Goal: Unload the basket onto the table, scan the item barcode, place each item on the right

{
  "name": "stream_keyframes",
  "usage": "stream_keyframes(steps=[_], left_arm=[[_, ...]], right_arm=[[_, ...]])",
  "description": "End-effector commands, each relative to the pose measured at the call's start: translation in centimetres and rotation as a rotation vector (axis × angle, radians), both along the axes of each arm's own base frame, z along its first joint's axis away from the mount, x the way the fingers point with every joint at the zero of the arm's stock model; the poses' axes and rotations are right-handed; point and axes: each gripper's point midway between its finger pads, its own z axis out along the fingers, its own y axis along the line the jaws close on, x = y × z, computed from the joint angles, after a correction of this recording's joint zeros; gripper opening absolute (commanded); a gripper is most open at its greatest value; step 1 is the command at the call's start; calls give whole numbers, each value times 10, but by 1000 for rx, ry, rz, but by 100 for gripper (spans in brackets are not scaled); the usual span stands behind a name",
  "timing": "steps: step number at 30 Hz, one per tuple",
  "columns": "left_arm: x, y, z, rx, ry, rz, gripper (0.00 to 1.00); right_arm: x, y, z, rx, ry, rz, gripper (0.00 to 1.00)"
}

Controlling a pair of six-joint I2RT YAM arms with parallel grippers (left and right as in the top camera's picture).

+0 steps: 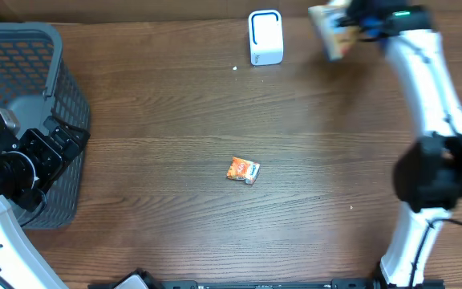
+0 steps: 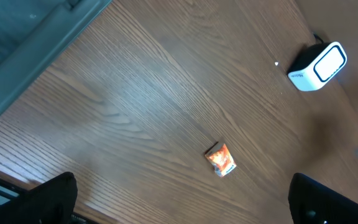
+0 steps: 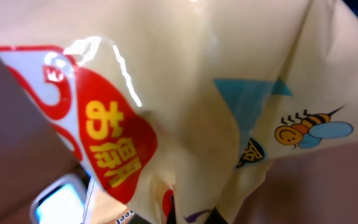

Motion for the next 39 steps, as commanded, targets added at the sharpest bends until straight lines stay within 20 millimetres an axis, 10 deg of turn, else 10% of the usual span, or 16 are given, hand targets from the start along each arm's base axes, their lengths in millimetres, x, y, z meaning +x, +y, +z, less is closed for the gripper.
stream_keyframes(steps=[1,9,13,25,34,39], left_arm=[[1,-2,0,9,-3,-27,100],[1,-2,0,9,-3,-27,100],[1,-2,0,9,-3,-27,100],[1,-2,0,9,-3,-27,100],[1,-2,0,9,-3,-27,100],[1,-2,0,8,-3,-27,100]], right_arm=[[-45,-103,34,-106,18,-264,4],[-142,-240,-31,-80,337,-553,4],[-174,-276,-56,-15,412,-625,4],[-182,-287,-122,177,503,-587,5],[-146,-289,-119,151,385,-551,9],[-139,-291,-122,145,368,-549,28]])
